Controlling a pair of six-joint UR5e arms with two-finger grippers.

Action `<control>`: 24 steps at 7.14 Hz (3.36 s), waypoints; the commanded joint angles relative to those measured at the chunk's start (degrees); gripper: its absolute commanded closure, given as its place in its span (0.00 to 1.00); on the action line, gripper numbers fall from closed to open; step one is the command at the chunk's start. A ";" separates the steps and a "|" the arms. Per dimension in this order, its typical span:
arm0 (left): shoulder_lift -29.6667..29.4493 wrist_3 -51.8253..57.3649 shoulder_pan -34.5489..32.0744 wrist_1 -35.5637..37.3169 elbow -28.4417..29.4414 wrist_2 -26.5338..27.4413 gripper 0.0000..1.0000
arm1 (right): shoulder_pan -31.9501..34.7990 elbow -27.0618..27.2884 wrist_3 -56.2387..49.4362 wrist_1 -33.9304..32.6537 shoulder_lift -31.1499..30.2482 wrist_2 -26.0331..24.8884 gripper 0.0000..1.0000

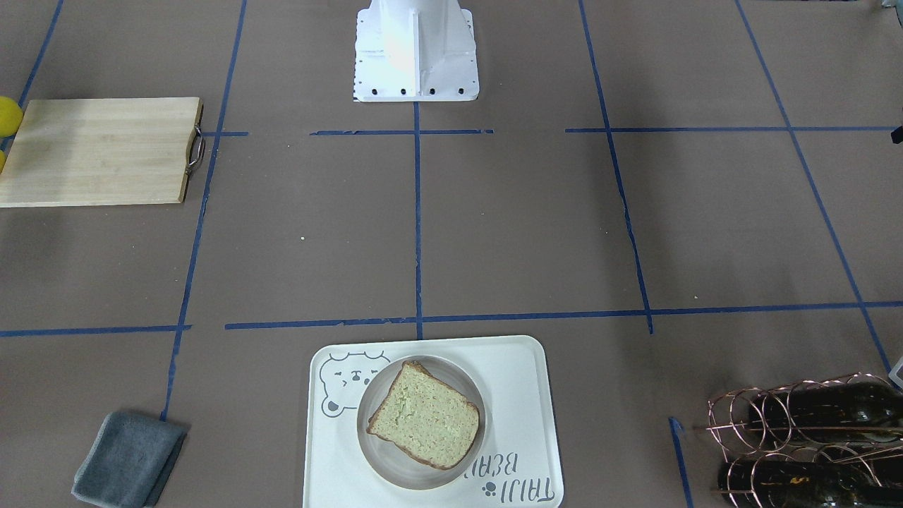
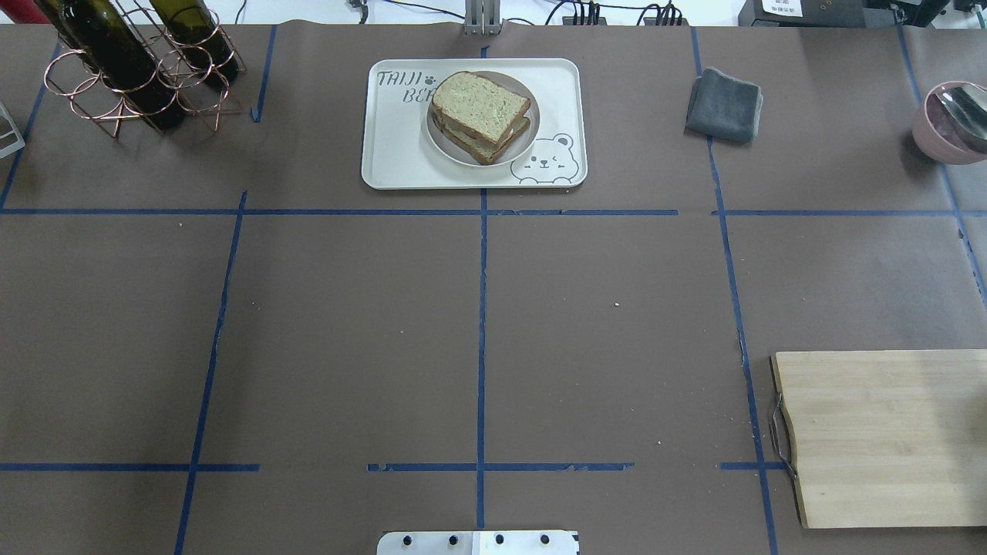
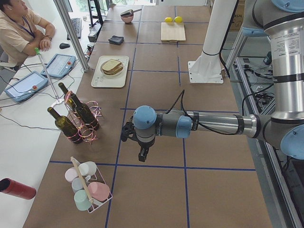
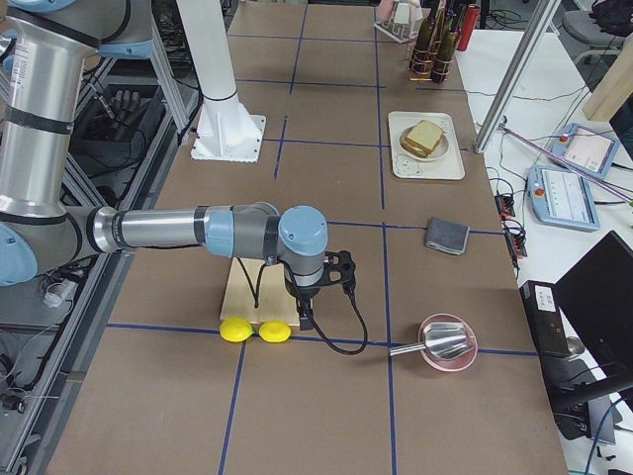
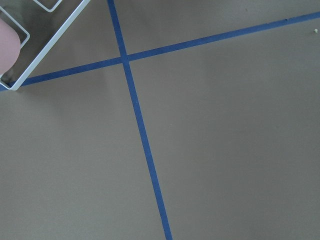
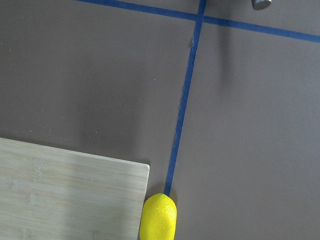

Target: Make sandwich and place on tray

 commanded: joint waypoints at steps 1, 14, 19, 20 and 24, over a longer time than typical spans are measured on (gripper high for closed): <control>-0.91 0.06 -0.10 6.44 -0.47 0.40 0.00 | 0.00 -0.09 0.78 0.25 0.00 0.15 0.00; -0.39 -0.12 -2.38 7.89 -0.03 1.98 0.00 | -2.90 -0.53 2.10 0.69 0.17 0.94 0.00; 0.40 0.06 -9.13 8.60 -1.96 1.63 0.00 | -2.81 -0.09 1.92 0.86 0.70 1.03 0.00; 0.40 0.14 -9.33 8.60 -1.96 1.63 0.00 | -2.90 -1.57 1.58 0.78 1.48 0.68 0.00; 0.40 0.06 -10.38 9.56 -2.58 1.36 0.00 | -2.81 -2.80 2.01 1.30 4.73 1.03 0.00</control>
